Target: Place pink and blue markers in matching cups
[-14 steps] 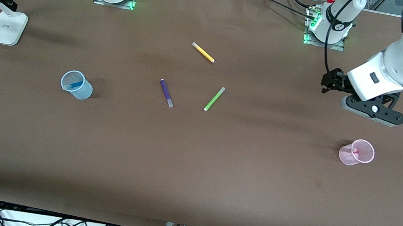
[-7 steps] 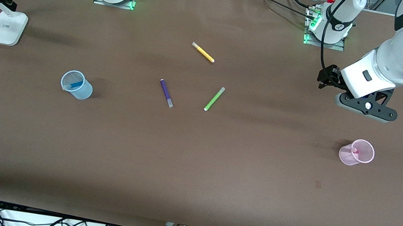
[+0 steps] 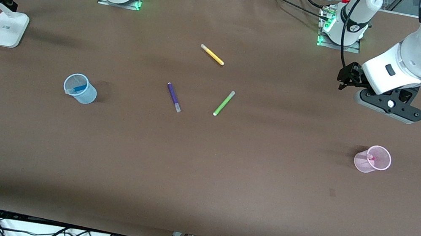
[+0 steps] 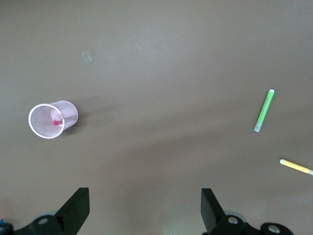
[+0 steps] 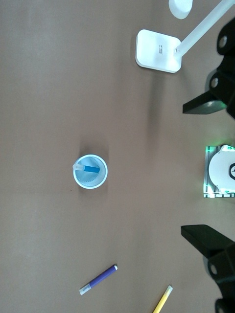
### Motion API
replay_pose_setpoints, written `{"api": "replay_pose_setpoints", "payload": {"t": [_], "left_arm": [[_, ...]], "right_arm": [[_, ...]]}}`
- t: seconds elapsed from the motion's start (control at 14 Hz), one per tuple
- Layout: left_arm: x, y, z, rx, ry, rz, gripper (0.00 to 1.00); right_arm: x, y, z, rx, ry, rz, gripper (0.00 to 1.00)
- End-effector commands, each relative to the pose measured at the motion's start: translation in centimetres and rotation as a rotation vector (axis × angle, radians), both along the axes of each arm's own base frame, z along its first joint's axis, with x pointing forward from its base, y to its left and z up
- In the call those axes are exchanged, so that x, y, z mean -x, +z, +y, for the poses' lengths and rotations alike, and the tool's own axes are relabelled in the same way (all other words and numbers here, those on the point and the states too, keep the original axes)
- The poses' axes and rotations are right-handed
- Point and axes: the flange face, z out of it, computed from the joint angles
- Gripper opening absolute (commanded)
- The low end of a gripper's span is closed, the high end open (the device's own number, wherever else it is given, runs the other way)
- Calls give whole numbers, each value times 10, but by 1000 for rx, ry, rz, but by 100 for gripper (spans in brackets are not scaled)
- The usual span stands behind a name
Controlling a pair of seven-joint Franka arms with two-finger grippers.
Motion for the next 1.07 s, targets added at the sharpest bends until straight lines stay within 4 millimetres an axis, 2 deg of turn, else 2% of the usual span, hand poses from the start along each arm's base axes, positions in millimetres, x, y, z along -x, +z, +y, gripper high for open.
{"api": "replay_pose_setpoints", "payload": {"t": [0.0, 0.07, 0.14, 0.29, 0.5, 1.0], "left_arm": [[24, -9, 36, -7, -43, -50, 100], [21, -8, 50, 0, -64, -50, 100], [19, -8, 56, 2, -81, -50, 100], [17, -1, 54, -9, -78, -67, 100], [6, -14, 57, -6, -73, -40, 100], [1, -12, 58, -3, -68, -40, 100]], "right_arm": [[-2, 5, -2, 4, -10, -2, 100], [-2, 5, -2, 4, -10, -2, 100], [-2, 5, -2, 4, -10, -3, 100], [-2, 5, -2, 4, -10, -2, 100], [-2, 5, -2, 4, -10, -2, 100], [-2, 4, -2, 4, -10, 1, 100]]}}
